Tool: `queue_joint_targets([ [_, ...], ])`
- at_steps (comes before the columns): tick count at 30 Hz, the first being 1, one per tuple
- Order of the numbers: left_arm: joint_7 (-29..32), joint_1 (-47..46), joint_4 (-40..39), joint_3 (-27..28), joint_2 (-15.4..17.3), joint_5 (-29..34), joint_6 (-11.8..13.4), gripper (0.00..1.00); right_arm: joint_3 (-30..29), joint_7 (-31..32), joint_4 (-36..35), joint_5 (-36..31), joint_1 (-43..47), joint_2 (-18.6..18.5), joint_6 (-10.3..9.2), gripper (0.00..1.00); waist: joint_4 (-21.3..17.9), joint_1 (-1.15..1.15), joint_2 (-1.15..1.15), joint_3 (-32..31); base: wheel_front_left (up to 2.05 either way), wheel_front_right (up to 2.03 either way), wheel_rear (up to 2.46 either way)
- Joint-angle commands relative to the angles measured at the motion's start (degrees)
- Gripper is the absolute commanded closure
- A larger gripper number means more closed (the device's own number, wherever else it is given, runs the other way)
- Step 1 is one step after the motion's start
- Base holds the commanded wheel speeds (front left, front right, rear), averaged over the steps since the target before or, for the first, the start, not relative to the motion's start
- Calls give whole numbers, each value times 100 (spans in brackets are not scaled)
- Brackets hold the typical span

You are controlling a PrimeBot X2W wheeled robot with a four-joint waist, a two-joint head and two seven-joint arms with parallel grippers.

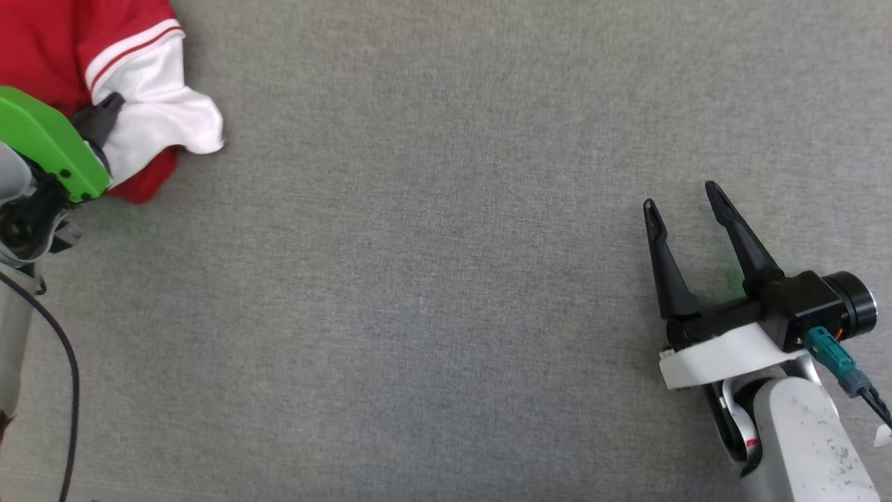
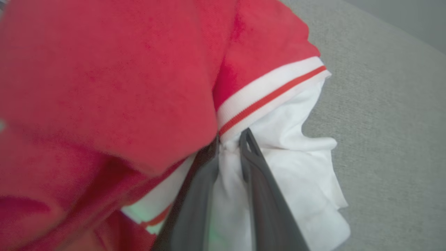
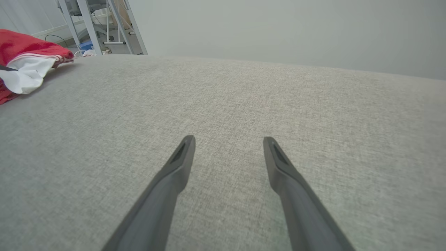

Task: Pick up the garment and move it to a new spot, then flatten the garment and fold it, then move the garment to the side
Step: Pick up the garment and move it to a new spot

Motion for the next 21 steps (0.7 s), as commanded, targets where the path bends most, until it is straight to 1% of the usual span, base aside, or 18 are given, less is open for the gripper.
queue_joint_targets([
  [1, -175, 118, -121, 30, -60, -85, -28, 100, -44, -23, 71, 54, 100, -5, -5, 0, 9, 0, 0, -525, 0, 0, 0],
  [6, -504, 411, -613, 19, -191, -126, -18, 100, -113, -26, 141, 156, 288, 51, -5, 0, 20, 0, 0, -1114, 0, 0, 0],
  [8, -584, 521, -860, -12, -249, -88, 61, 100, -126, -27, 163, 196, 367, 74, -5, 0, 20, 0, 0, -1337, 0, 0, 0],
  [12, -654, 747, -1395, -109, -467, -45, 329, 100, -156, -27, 189, 288, 501, 123, -5, 0, 4, 0, 0, -1722, 0, 0, 0],
  [14, -683, 844, -1683, -202, -637, 1, 491, 100, -160, -27, 194, 335, 565, 141, -5, 0, -14, 0, 0, -1875, 0, 0, 0],
  [17, -723, 991, -2048, -361, -968, 44, 745, 100, -172, -27, 199, 389, 639, 157, -5, 0, -73, 0, 0, -2058, 0, 0, 0],
  [21, -763, 1128, -2210, -658, -1385, 163, 941, 100, -262, -28, 160, 476, 688, 165, -5, 0, -211, 0, 0, -2206, 0, 0, 0],
])
